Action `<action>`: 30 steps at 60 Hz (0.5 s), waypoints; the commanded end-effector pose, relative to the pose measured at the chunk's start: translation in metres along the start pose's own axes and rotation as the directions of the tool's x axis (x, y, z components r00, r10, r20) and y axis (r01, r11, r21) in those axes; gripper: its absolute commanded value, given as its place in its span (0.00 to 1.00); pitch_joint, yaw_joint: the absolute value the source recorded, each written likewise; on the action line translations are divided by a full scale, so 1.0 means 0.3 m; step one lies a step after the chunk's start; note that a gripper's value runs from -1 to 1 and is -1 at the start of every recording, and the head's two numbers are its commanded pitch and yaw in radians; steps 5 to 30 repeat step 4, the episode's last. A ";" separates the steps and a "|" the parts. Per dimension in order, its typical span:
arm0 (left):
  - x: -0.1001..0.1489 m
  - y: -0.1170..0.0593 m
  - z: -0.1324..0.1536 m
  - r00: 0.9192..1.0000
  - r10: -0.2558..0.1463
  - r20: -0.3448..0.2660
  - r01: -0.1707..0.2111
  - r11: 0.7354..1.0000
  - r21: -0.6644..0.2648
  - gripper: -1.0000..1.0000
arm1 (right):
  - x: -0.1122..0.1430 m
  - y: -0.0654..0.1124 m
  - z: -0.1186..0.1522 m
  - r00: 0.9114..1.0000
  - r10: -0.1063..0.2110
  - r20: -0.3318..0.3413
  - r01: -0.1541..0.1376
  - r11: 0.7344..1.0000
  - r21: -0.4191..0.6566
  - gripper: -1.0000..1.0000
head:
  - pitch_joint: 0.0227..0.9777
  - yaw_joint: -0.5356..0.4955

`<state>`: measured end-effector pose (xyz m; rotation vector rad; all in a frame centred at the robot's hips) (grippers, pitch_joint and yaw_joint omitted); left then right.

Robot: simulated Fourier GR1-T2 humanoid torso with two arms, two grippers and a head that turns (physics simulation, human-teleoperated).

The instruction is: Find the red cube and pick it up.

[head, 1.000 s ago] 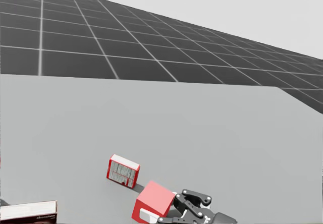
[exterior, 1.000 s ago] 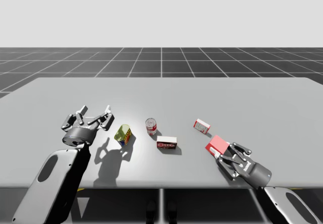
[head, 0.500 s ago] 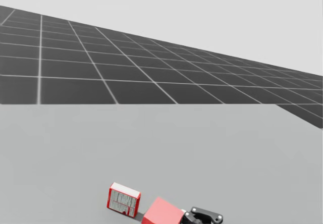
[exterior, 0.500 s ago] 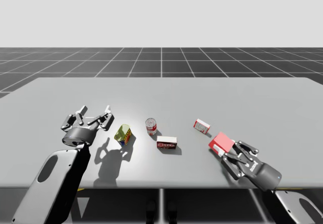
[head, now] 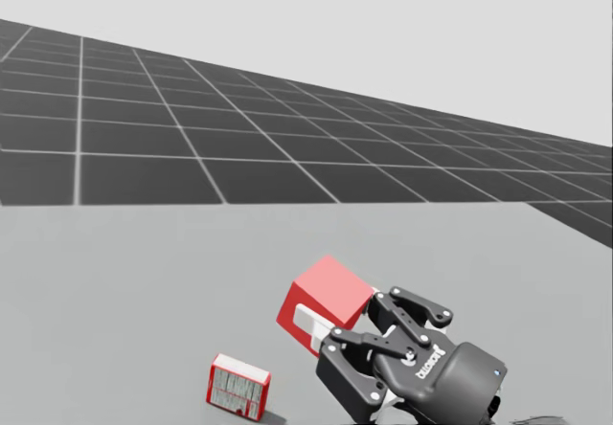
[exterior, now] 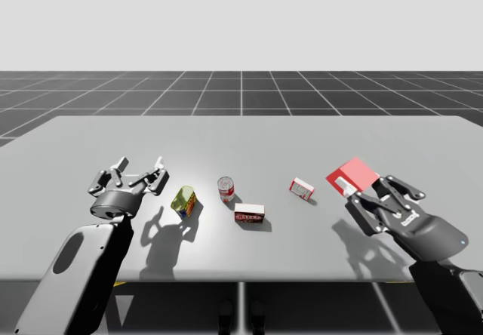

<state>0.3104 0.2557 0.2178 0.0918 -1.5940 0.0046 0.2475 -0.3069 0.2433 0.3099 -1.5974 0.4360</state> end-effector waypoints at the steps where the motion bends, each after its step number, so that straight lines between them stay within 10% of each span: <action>1: 0.001 0.000 0.000 1.000 -0.005 0.002 0.005 1.000 0.000 0.00 | 0.161 -0.046 -0.043 0.992 0.031 0.120 -0.011 0.986 -0.166 1.00 | 0.43 0.06; 30: 0.001 0.000 0.001 1.000 -0.005 0.002 0.005 1.000 0.000 0.00 | 0.199 -0.043 -0.047 0.988 0.040 0.150 -0.012 0.984 -0.179 1.00 | 0.43 0.06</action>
